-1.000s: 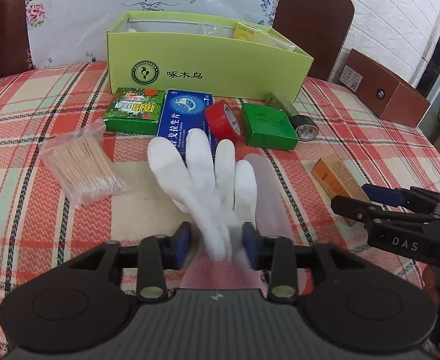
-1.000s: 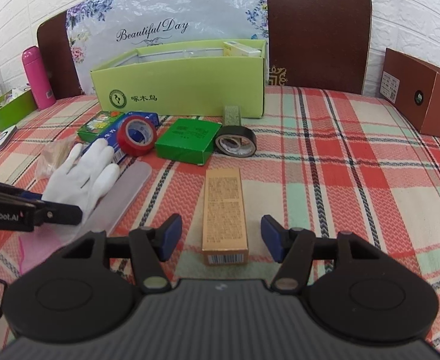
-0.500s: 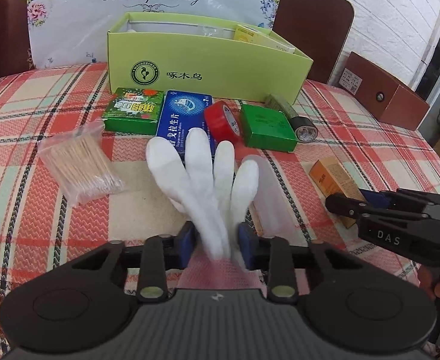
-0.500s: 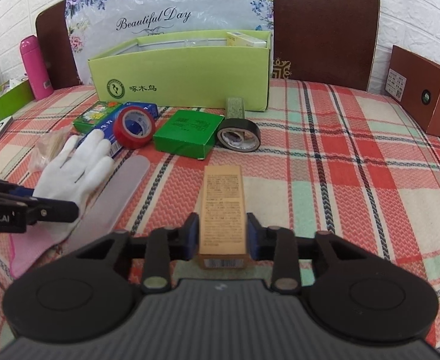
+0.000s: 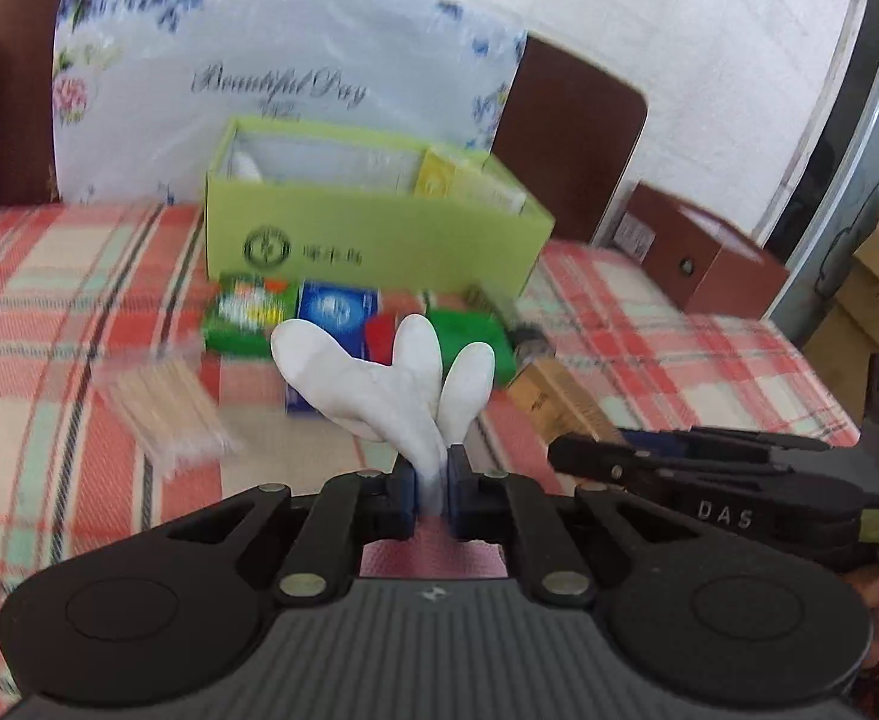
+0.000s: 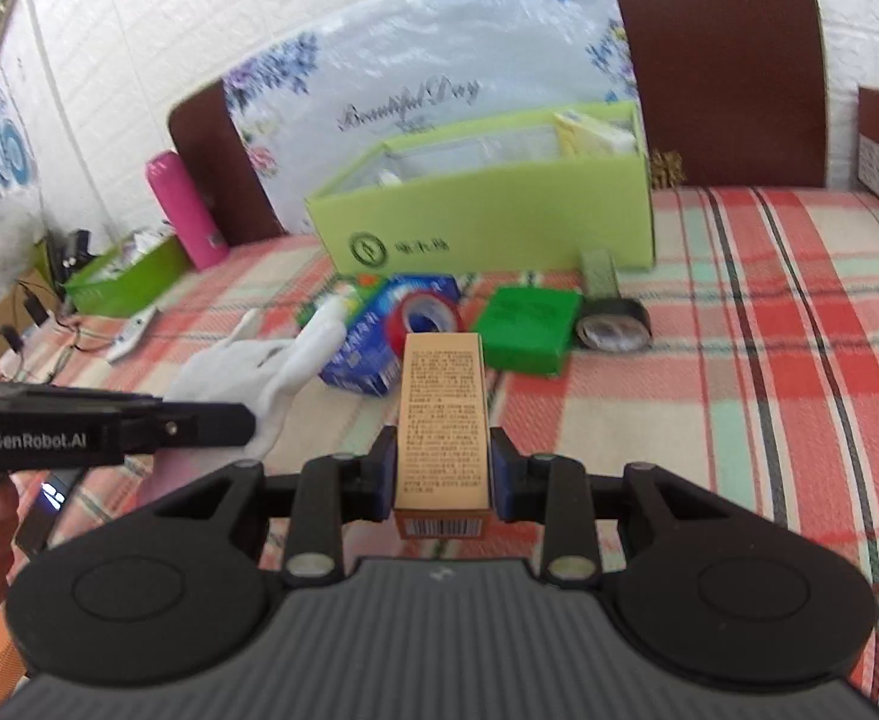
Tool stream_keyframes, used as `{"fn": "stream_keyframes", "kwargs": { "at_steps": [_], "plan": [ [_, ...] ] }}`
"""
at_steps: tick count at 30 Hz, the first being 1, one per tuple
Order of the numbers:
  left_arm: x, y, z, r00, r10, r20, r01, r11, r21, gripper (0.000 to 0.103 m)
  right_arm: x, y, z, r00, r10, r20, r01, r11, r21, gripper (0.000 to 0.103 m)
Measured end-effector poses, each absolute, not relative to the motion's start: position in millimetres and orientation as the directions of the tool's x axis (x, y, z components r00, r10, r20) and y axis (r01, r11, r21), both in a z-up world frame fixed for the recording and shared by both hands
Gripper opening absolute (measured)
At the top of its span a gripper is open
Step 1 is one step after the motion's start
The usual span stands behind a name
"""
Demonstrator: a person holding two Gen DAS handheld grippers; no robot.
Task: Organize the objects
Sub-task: 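Drop gold box and glove into the lime-green box and open both tools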
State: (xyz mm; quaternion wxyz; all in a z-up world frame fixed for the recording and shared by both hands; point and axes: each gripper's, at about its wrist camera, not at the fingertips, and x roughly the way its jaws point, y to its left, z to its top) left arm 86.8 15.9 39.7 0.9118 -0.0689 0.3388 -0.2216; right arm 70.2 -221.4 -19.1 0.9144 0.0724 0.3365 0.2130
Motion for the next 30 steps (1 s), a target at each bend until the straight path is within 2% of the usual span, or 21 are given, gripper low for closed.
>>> {"fn": "stream_keyframes", "kwargs": {
  "at_steps": [9,17,23,30],
  "plan": [
    [136.0,10.3,104.6,0.754,-0.446,-0.483,0.379,0.895,-0.235,0.008,104.0,-214.3,30.6,0.733,0.466,-0.495,-0.410,0.884,0.225,0.030],
    [211.5,-4.8,136.1,0.793,-0.413,-0.448,0.345,0.910,-0.229,0.008,173.3,-211.5,55.8,0.797,0.395,-0.457,-0.366,0.918,0.155,0.030],
    [272.7,-19.4,129.3,0.779,-0.405,-0.479,0.323,0.913,-0.248,0.008,231.1,-204.4,49.2,0.842,0.299,-0.449,-0.294,0.952,0.083,0.030],
    [317.1,-26.8,99.7,0.768,-0.363,-0.527,0.290,0.932,-0.218,0.008,279.5,-197.1,25.3,0.845,0.271,-0.461,-0.278,0.959,0.055,0.030]
  ]
}}
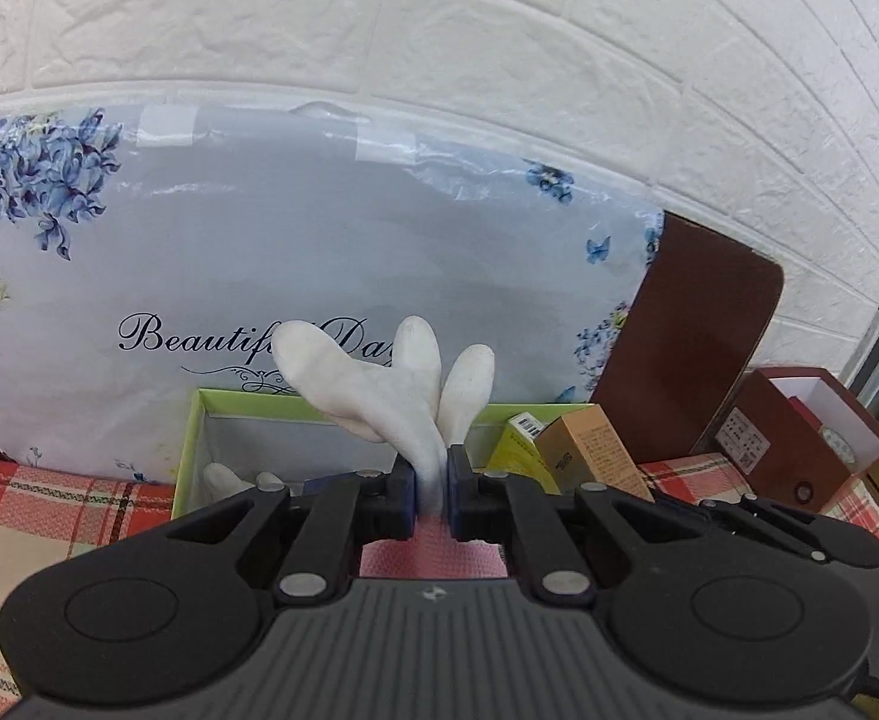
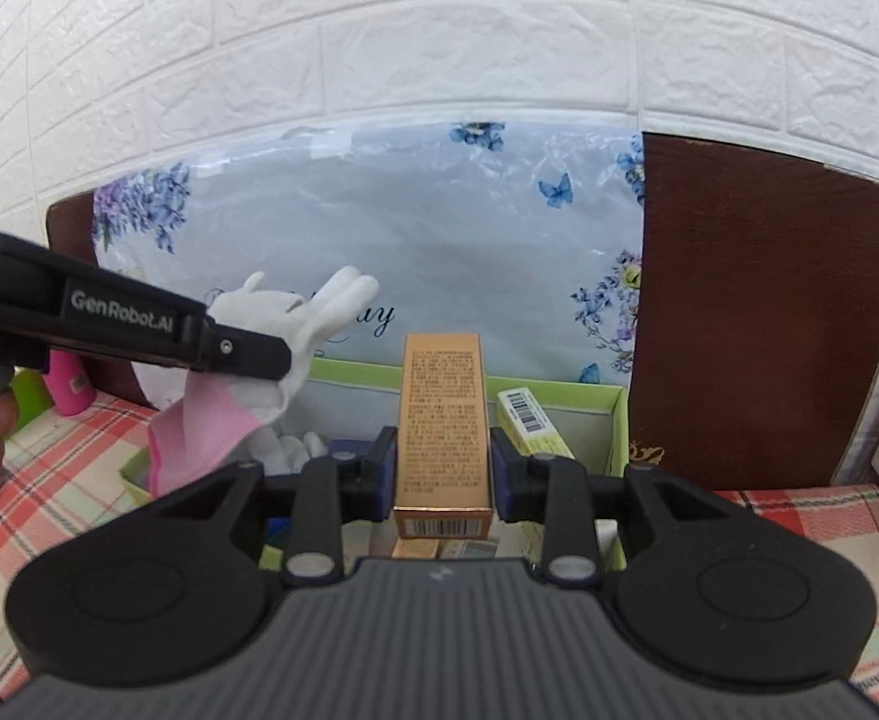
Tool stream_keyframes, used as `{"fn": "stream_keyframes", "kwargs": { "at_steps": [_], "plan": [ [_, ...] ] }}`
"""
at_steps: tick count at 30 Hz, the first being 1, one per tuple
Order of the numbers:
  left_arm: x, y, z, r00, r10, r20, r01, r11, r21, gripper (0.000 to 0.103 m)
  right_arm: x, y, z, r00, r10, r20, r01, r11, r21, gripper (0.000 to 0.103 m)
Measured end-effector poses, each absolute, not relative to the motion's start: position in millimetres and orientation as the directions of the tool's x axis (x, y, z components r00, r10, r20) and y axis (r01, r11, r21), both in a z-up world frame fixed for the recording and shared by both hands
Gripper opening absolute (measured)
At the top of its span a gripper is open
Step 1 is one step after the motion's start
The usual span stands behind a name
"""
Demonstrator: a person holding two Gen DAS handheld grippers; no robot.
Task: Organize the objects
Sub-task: 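Drop gold box and glove into the lime-green box and open both tools, then grasp the clear plastic tube with the right tool while the left grasps the blue medicine box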
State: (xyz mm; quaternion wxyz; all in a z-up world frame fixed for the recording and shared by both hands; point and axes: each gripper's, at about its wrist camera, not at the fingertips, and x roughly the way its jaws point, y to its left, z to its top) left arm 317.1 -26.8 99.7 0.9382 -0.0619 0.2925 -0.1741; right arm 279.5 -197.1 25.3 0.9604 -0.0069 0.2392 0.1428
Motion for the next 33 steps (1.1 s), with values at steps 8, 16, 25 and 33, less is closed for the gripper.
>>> {"fn": "stream_keyframes", "kwargs": {
  "at_steps": [8,16,25,33],
  "plan": [
    [319.9,-12.2,63.2,0.835,-0.250,-0.490,0.215,0.968,-0.128,0.094,283.7,-181.4,-5.0,0.885,0.213,-0.414,-0.291,0.947,-0.135,0.086],
    [304.1,4.7,73.9,0.826,-0.265,-0.497,0.200,0.963,-0.181,0.094,264.9,-183.3,-3.0,0.894,0.183,-0.410,-0.267,0.950,-0.159,0.100],
    [223.8,12.9,101.8,0.827,-0.267,-0.494,0.169,0.957,-0.234,0.094,184.2,-197.3,27.9,0.896,0.204,-0.395,-0.252,0.965,-0.072,0.103],
    [142.8,27.9,65.8,0.804,-0.249,-0.540,0.142,0.962,-0.233,0.094,99.1,-186.3,-15.4,0.783,0.308,-0.541,-0.317,0.945,0.079,0.103]
  ]
}}
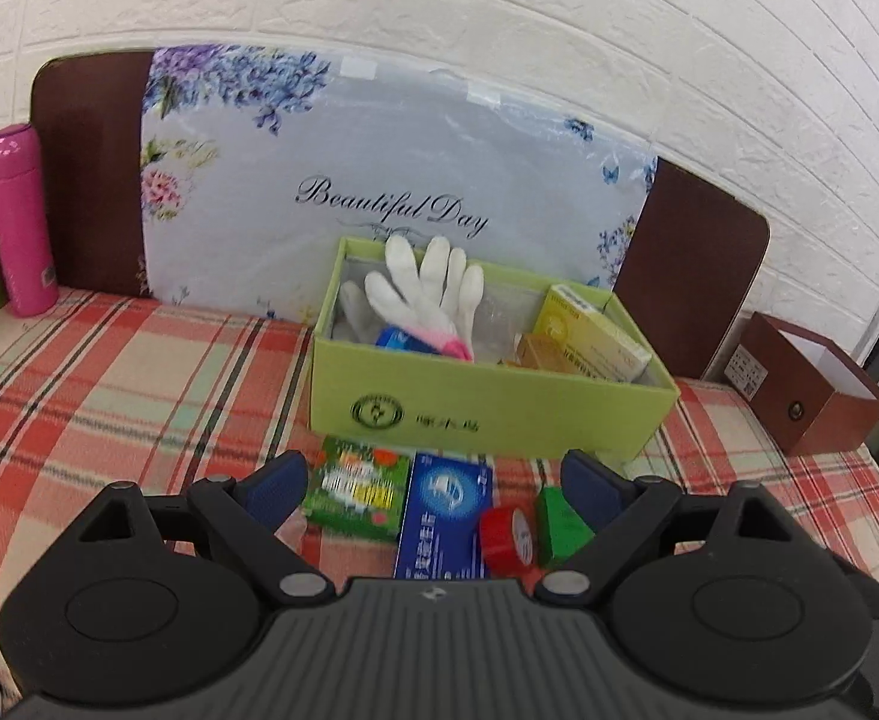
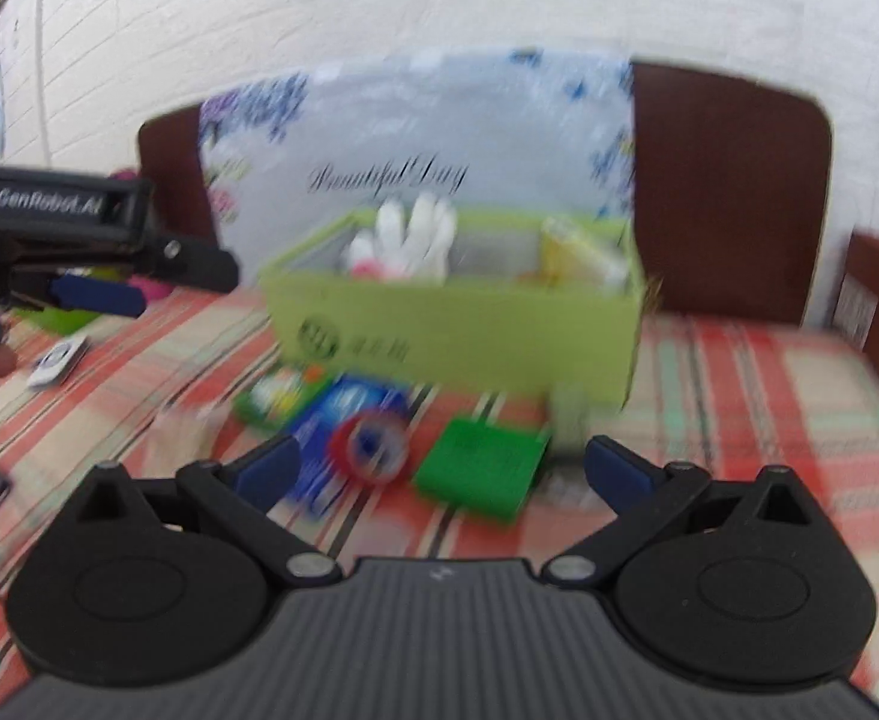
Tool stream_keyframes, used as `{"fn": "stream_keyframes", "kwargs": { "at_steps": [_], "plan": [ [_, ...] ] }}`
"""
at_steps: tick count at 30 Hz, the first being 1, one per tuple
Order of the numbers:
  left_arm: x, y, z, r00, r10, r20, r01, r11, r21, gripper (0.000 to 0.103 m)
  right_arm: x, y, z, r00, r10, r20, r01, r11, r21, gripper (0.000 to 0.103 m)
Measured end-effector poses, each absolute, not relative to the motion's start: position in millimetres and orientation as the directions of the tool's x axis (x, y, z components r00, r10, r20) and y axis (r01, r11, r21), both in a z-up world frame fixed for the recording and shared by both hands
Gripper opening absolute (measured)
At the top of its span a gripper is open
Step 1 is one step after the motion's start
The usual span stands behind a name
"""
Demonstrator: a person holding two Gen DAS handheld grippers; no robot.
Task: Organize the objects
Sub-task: 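Grasp the clear plastic tube with the right tool while the left grasps the blue medicine box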
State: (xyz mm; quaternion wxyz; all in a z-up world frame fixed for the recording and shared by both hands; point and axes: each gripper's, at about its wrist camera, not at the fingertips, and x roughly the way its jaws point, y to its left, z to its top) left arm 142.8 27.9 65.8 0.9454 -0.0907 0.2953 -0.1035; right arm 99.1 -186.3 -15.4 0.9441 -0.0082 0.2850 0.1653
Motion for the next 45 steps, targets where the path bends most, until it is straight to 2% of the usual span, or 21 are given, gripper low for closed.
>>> {"fn": "stream_keyframes", "kwargs": {
  "at_steps": [3,7,8,9,11,13,17,19,21,23,29,35,38,42,45],
  "plan": [
    [128.5,27.5,44.6,0.776,-0.266,-0.573,0.144,0.958,-0.250,0.094,78.8,-167.7,-36.6,0.731,0.339,-0.593,-0.365,0.928,0.081,0.100],
    [122.8,21.1,27.7,0.749,-0.290,-0.595,0.174,0.954,-0.246,0.094,66.2,-152.6,-52.4,0.698,0.333,-0.634,-0.389,0.920,0.054,0.083],
    [123.5,18.0,25.0,0.749,-0.291,-0.595,0.183,0.954,-0.236,0.094,65.8,-152.5,-55.2,0.691,0.325,-0.646,-0.382,0.923,0.056,0.072],
    [125.3,13.6,21.7,0.749,-0.288,-0.597,0.193,0.956,-0.219,0.094,65.3,-153.3,-57.9,0.683,0.318,-0.657,-0.375,0.925,0.058,0.066],
    [131.2,5.2,15.7,0.744,-0.283,-0.605,0.210,0.959,-0.191,0.094,62.8,-158.4,-60.5,0.674,0.312,-0.669,-0.368,0.928,0.062,0.041],
    [141.0,-2.9,7.4,0.735,-0.277,-0.619,0.214,0.961,-0.175,0.094,61.0,-168.7,-61.1,0.679,0.299,-0.671,-0.350,0.935,0.063,0.028],
    [163.5,-13.8,-7.0,0.712,-0.251,-0.656,0.194,0.968,-0.160,0.091,57.3,-190.1,-60.5,0.693,0.251,-0.676,-0.301,0.953,0.046,0.027],
    [171.7,-16.5,-12.7,0.699,-0.254,-0.669,0.191,0.967,-0.167,0.086,55.4,-200.7,-60.2,0.699,0.231,-0.677,-0.271,0.961,0.048,0.027],
    [178.3,-18.5,-17.9,0.681,-0.257,-0.685,0.194,0.966,-0.170,0.069,54.0,-208.9,-60.4,0.701,0.223,-0.678,-0.248,0.967,0.062,0.027],
    [180.8,-20.5,-21.6,0.678,-0.244,-0.693,0.198,0.969,-0.147,0.060,54.2,-212.6,-61.1,0.701,0.226,-0.676,-0.238,0.968,0.077,0.027],
    [154.7,-12.4,-12.6,0.660,-0.284,-0.696,0.246,0.957,-0.157,0.059,53.9,-211.6,-63.4,0.706,0.222,-0.672,-0.235,0.969,0.073,0.027],
    [111.9,-1.7,-12.7,0.647,-0.270,-0.713,0.266,0.956,-0.121,0.060,54.5,-212.5,-63.1,0.705,0.230,-0.671,-0.232,0.969,0.088,0.031],
    [117.4,-3.7,-15.9,0.654,-0.242,-0.717,0.240,0.965,-0.107,0.067,54.2,-210.6,-62.0,0.705,0.228,-0.671,-0.236,0.968,0.082,0.032],
    [131.6,-8.5,-17.9,0.644,-0.259,-0.720,0.230,0.963,-0.141,0.069,52.4,-212.9,-60.5,0.703,0.227,-0.674,-0.235,0.969,0.082,0.032],
    [137.7,-14.6,-20.7,0.648,-0.240,-0.723,0.223,0.967,-0.121,0.070,53.9,-213.9,-60.9,0.701,0.222,-0.677,-0.232,0.970,0.077,0.032]
  ]
}}
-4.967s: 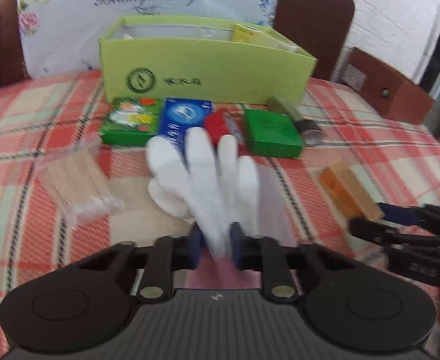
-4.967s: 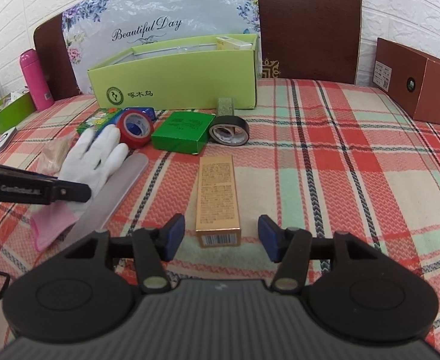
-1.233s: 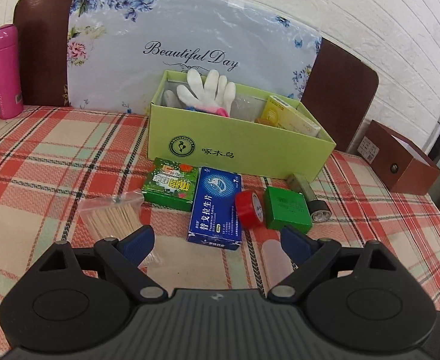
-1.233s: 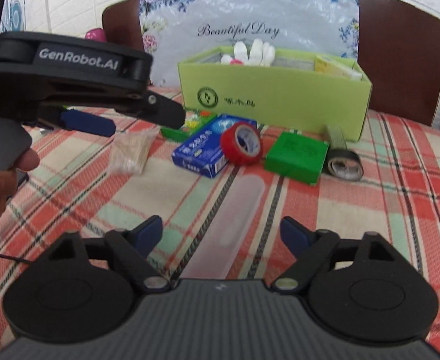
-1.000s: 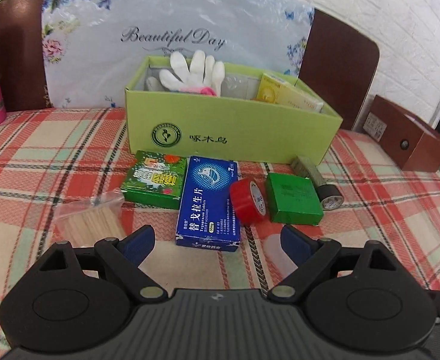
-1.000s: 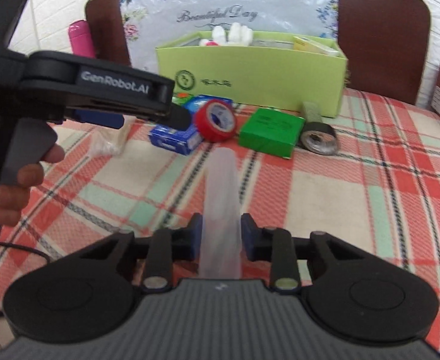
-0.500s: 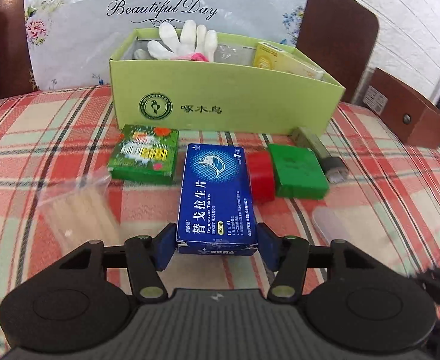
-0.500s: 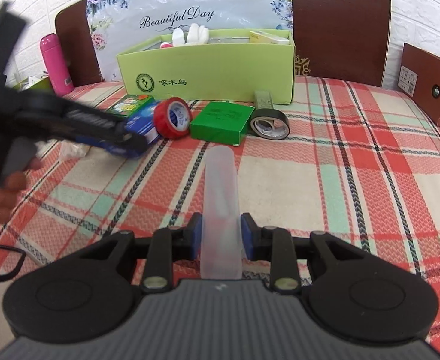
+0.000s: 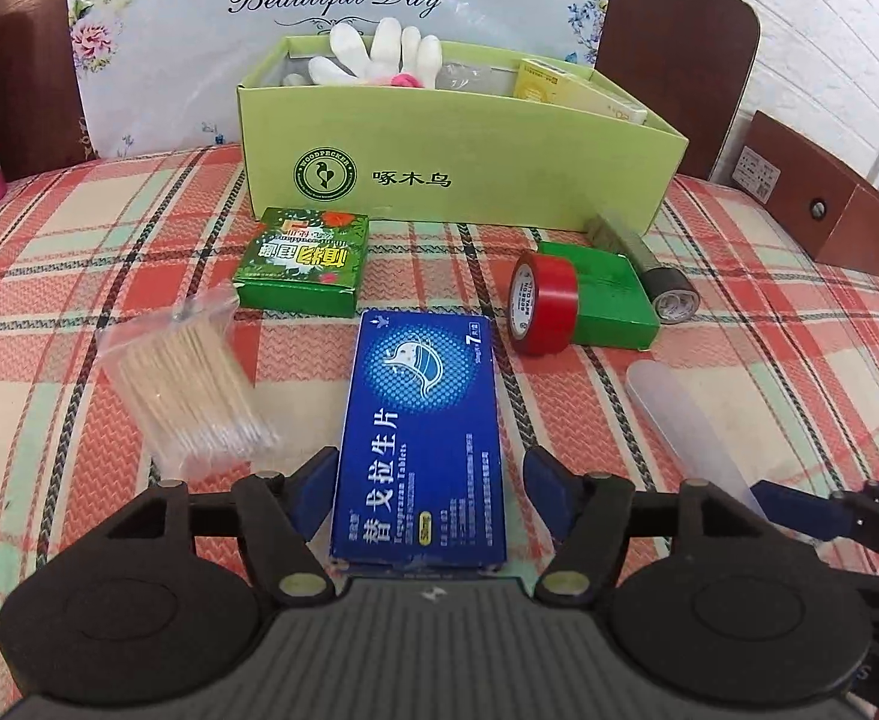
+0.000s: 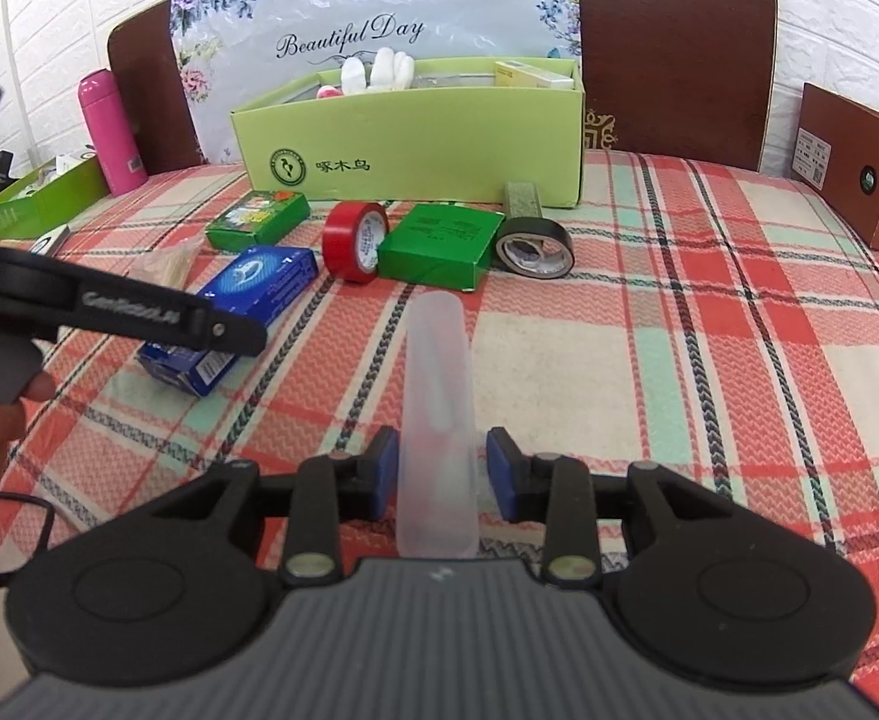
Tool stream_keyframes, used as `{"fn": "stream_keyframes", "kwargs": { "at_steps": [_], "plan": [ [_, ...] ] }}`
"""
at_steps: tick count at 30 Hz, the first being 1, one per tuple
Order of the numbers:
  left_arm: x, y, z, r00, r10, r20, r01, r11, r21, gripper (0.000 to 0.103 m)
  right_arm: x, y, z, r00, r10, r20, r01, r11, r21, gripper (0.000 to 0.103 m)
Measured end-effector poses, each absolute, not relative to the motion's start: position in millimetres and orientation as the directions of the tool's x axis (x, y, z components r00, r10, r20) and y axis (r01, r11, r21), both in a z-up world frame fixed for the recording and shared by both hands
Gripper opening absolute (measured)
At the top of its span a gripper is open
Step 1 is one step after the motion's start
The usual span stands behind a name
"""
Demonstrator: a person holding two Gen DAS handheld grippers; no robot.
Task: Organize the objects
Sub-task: 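Grasp the clear plastic tube with the right tool while the left grasps the blue medicine box, then carry tube and blue box into the lime-green box and release both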
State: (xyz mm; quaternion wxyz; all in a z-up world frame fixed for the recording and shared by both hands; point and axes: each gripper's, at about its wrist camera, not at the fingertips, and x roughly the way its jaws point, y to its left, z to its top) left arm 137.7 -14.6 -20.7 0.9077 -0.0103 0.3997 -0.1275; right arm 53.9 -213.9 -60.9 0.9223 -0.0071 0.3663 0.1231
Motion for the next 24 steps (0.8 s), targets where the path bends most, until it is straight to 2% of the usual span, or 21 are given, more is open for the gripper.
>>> {"fn": "stream_keyframes", "kwargs": {
  "at_steps": [8,10,11,14,17,24],
  "plan": [
    [146.6,-21.8,-24.1,0.659,-0.227,-0.717,0.224,0.969,-0.101,0.077,63.8,-205.6,-62.6,0.706,0.216,-0.674,-0.245,0.968,0.054,0.033],
    [145.4,-22.9,-24.4,0.663,-0.217,-0.716,0.228,0.970,-0.083,0.067,66.5,-203.7,-64.0,0.708,0.218,-0.671,-0.250,0.967,0.050,0.031],
    [143.7,-22.7,-23.8,0.668,-0.209,-0.714,0.230,0.971,-0.069,0.059,66.9,-203.3,-64.5,0.710,0.217,-0.670,-0.251,0.967,0.047,0.027],
    [137.2,-15.4,-20.2,0.650,-0.245,-0.719,0.242,0.964,-0.110,0.058,66.8,-204.9,-61.8,0.702,0.230,-0.674,-0.258,0.964,0.061,0.027],
    [123.5,-9.3,-11.0,0.661,-0.270,-0.700,0.258,0.958,-0.126,0.058,64.7,-212.0,-53.9,0.685,0.295,-0.666,-0.268,0.952,0.147,0.027],
    [113.8,0.0,36.4,0.727,-0.319,-0.608,0.300,0.944,-0.138,0.058,64.9,-217.7,-16.7,0.742,0.341,-0.577,-0.293,0.939,0.178,0.027]
  ]
}}
